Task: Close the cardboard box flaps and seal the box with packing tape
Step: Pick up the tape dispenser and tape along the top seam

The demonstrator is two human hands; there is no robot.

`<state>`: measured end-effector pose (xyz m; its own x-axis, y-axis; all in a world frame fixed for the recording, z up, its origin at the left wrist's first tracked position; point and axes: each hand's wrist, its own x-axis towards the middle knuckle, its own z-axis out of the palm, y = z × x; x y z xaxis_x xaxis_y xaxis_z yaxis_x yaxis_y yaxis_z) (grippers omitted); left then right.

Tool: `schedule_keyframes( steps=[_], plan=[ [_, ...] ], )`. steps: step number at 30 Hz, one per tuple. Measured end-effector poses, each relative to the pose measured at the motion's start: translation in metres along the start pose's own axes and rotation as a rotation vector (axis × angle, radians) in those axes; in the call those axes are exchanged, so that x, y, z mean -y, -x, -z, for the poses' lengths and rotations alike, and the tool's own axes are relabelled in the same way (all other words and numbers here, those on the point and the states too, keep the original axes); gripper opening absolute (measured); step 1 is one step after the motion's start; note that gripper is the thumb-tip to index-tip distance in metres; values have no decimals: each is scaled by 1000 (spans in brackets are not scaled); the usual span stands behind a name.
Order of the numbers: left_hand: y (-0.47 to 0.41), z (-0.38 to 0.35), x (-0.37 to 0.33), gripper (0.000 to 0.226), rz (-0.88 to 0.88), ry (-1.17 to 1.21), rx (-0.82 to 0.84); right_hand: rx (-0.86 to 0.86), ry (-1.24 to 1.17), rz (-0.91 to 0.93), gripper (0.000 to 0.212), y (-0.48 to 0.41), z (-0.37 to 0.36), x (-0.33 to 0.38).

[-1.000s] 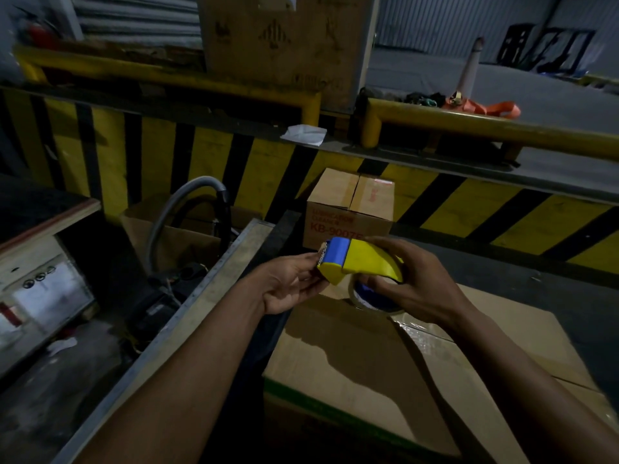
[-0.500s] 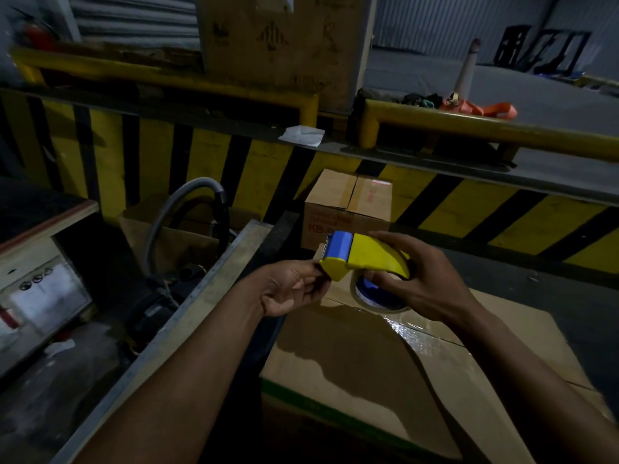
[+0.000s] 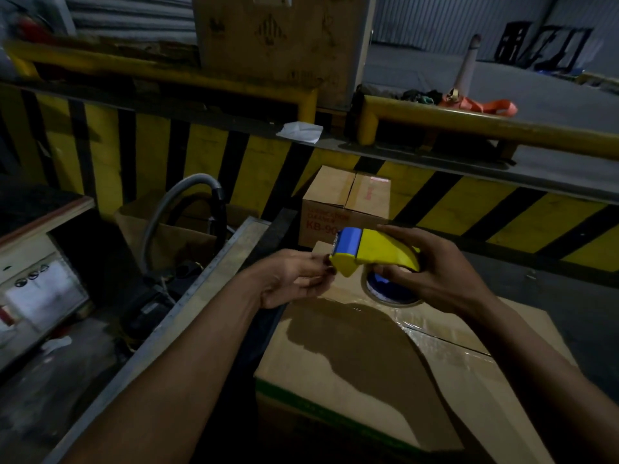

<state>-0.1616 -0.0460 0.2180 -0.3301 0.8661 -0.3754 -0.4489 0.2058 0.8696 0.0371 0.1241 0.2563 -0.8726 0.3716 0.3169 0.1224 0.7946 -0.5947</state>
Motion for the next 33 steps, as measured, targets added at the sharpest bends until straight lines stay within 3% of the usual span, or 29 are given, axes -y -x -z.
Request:
schedule_keyframes(
  steps=[4,17,24,33],
  plan=[
    [0,-7,3,24,20,61,89,17,-2,20,73,-3,-7,2],
    [6,-4,1,20,28,95,63,26,-63,-2,70,-4,-14,2],
    [-3,-10,-1,22,60,19,-59,75,-33,8,79,0,-13,2],
    [-2,-8,-6,19,-36,-226,-193,187,6,-19,95,4,-6,7]
  ],
)
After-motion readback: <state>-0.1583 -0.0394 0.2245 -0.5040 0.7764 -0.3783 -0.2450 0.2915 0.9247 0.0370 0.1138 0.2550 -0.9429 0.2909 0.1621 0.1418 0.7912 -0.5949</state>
